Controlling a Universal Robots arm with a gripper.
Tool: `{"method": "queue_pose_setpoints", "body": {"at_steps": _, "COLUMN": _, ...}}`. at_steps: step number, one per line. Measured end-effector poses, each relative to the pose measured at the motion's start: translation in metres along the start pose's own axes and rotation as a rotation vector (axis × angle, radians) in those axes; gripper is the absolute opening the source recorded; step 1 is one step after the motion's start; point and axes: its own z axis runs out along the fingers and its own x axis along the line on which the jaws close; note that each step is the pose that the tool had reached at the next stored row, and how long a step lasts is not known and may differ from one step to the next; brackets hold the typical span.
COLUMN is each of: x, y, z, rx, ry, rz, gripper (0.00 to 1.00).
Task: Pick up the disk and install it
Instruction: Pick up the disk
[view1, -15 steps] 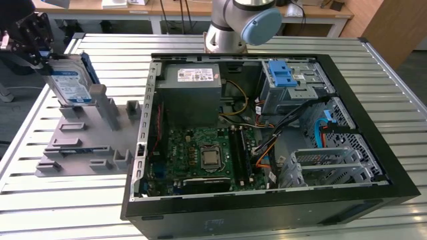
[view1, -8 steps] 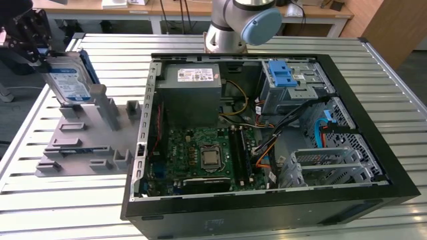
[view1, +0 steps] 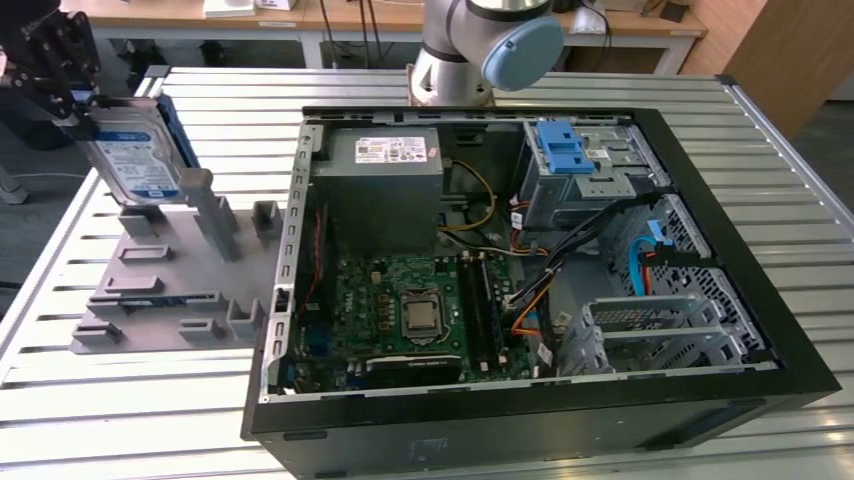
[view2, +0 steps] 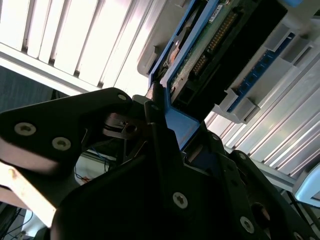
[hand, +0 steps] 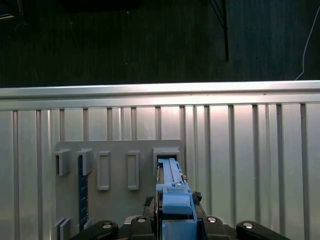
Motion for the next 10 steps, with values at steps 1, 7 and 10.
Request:
{"method": "queue_pose_setpoints", "body": {"at_steps": 1, "x": 0.0000, "y": 0.0000, "z": -0.0009, "rx": 0.0000, "ry": 0.0000, "rz": 0.000, "gripper": 0.36}}
{"method": "queue_pose_setpoints", "body": {"at_steps": 7, "x": 0.0000, "y": 0.0000, "z": -0.0052, "rx": 0.0002, "ry": 0.0000, "rz": 0.000, "gripper": 0.36}}
{"method": "queue_pose_setpoints", "body": {"at_steps": 10, "x": 0.0000, "y": 0.0000, "z": -0.0071, "rx": 0.0002, "ry": 0.0001, "rz": 0.000, "gripper": 0.36}}
